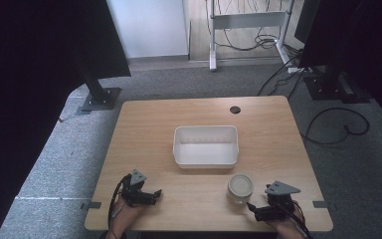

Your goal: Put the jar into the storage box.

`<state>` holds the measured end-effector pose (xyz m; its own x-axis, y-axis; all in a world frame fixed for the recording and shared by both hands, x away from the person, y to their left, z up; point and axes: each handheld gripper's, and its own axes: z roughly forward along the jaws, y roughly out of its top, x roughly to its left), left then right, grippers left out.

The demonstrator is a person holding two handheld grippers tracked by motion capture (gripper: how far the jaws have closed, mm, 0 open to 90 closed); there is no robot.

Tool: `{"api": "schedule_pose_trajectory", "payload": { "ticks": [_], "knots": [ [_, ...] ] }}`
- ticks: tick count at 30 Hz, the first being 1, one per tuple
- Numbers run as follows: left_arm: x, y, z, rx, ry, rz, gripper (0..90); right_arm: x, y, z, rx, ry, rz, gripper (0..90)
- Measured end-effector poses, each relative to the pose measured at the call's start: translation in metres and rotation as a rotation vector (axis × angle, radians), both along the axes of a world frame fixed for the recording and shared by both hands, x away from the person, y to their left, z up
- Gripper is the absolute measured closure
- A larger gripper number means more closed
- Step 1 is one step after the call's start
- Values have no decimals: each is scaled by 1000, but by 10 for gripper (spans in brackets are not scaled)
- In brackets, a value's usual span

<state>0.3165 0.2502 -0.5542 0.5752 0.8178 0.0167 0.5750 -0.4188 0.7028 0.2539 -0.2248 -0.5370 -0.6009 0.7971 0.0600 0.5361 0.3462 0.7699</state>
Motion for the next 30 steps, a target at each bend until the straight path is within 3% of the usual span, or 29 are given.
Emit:
{"api": "schedule_pose_trajectory", "payload": {
  "ticks": [16, 30],
  "knots": [
    [0, 0, 0, 0, 0, 0, 0, 9, 21, 2, 5, -8, 66, 2],
    [0, 0, 0, 0, 0, 0, 0, 18, 38, 2, 4, -6, 87, 12]
  ]
}}
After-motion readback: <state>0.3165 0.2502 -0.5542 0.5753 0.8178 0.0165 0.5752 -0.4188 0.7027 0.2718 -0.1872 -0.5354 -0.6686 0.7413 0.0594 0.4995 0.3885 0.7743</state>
